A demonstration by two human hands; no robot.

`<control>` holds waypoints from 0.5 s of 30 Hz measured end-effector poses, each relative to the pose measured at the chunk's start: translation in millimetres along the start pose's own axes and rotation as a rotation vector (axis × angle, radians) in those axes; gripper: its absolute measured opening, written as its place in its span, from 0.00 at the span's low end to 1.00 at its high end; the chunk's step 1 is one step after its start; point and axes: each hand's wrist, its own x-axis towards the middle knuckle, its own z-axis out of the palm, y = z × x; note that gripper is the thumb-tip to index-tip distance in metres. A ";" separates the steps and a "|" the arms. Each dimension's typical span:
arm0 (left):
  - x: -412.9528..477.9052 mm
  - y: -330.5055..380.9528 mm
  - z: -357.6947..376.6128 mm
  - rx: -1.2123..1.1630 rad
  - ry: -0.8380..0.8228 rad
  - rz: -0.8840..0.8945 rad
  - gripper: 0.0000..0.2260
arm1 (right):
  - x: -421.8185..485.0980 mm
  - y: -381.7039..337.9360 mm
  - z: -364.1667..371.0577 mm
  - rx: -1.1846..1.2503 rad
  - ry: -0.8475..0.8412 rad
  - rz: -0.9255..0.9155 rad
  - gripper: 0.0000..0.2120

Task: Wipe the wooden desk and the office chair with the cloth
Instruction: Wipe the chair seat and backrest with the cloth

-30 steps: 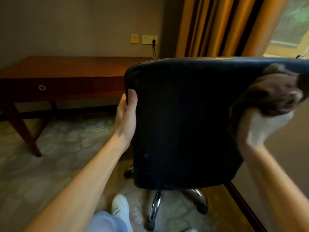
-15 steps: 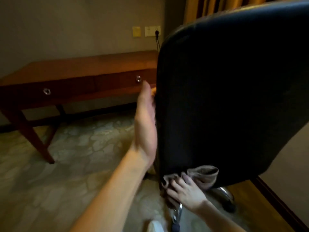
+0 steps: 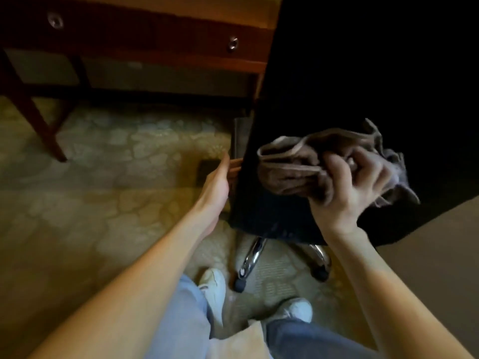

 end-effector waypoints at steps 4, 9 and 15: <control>20.7 -11.1 -8.9 -0.147 -0.030 -0.092 0.25 | -73.5 -7.4 29.8 -0.005 -0.219 -0.237 0.10; 28.5 -8.1 -23.4 -0.276 -0.118 -0.104 0.29 | -189.9 12.4 55.1 0.212 -0.678 -0.650 0.11; 22.3 -11.8 -20.3 -0.260 -0.240 -0.102 0.35 | -258.2 21.5 54.8 0.140 -0.971 -0.751 0.27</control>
